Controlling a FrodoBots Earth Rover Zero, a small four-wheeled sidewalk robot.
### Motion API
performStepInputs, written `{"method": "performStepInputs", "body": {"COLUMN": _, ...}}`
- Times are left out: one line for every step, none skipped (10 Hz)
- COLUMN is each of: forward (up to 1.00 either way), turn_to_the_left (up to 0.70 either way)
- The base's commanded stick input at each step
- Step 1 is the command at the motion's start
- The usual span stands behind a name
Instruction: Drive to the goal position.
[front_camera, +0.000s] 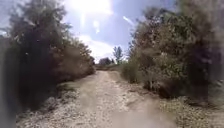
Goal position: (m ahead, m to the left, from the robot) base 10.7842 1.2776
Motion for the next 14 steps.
{"method": "performStepInputs", "body": {"forward": 0.7, "turn_to_the_left": 0.0}}
{"method": "performStepInputs", "body": {"forward": 0.7, "turn_to_the_left": 0.0}}
{"method": "performStepInputs", "body": {"forward": 0.7, "turn_to_the_left": 0.13}}
{"method": "performStepInputs", "body": {"forward": 0.7, "turn_to_the_left": 0.27}}
{"method": "performStepInputs", "body": {"forward": 0.7, "turn_to_the_left": 0.27}}
{"method": "performStepInputs", "body": {"forward": 0.7, "turn_to_the_left": 0.26}}
{"method": "performStepInputs", "body": {"forward": 0.7, "turn_to_the_left": 0.0}}
{"method": "performStepInputs", "body": {"forward": 0.7, "turn_to_the_left": 0.0}}
{"method": "performStepInputs", "body": {"forward": 0.7, "turn_to_the_left": 0.0}}
{"method": "performStepInputs", "body": {"forward": 0.7, "turn_to_the_left": 0.0}}
{"method": "performStepInputs", "body": {"forward": 0.7, "turn_to_the_left": 0.0}}
{"method": "performStepInputs", "body": {"forward": 0.7, "turn_to_the_left": 0.0}}
{"method": "performStepInputs", "body": {"forward": 0.7, "turn_to_the_left": 0.0}}
{"method": "performStepInputs", "body": {"forward": 0.7, "turn_to_the_left": 0.0}}
